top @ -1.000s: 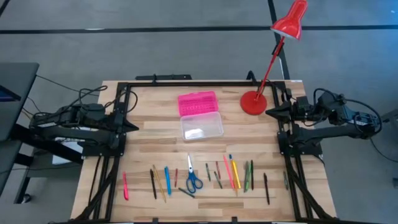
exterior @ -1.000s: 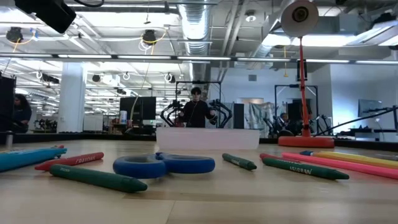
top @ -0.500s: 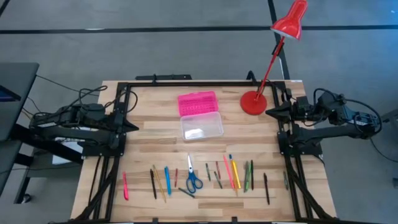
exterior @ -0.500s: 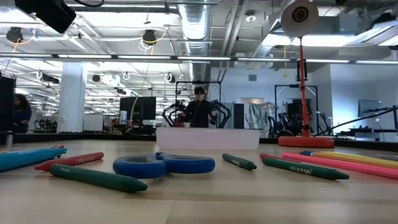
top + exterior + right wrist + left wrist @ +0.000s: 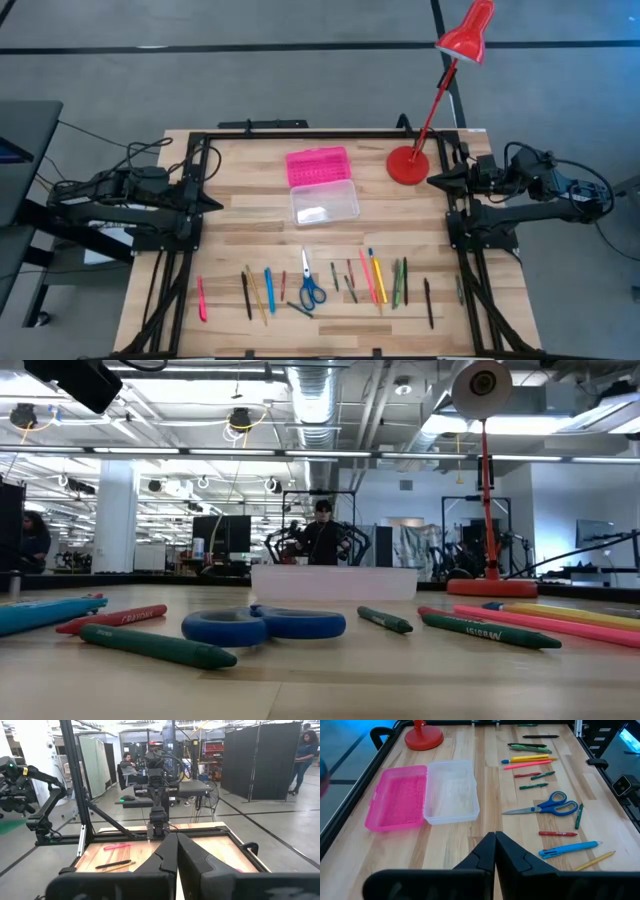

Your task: Pick & place school supplies into a supply box

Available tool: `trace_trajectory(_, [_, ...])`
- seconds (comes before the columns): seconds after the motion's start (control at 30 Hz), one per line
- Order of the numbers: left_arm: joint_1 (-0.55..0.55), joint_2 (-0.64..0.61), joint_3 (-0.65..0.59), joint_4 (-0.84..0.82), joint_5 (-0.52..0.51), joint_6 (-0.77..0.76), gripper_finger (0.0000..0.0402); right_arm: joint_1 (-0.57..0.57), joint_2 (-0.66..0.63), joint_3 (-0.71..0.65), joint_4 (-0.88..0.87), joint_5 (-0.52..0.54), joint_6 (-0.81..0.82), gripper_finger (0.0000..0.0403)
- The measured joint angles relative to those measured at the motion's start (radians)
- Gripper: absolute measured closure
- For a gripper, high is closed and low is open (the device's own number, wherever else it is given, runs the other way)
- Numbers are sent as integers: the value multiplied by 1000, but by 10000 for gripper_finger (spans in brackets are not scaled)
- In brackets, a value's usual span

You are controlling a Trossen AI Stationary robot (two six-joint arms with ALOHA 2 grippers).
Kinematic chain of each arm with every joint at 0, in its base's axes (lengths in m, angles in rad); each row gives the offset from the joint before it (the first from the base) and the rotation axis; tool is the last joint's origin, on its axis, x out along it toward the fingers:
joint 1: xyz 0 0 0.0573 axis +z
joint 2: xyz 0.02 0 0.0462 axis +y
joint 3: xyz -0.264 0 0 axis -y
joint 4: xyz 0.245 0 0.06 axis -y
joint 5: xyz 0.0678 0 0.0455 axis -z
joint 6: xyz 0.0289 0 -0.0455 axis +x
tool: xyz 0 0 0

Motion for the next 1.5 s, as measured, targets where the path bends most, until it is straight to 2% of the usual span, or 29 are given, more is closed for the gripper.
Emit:
trace_trajectory(1.23, [0,0,0,0,0,0,401,0,0,0,0,0,0,403])
trace_trajectory(1.37, [0,0,0,0,0,1,401,0,1,0,36,2,-39,403])
trace_trajectory(1.5, [0,0,-1,1,-5,78,401,0,5,0,40,1,-43,403])
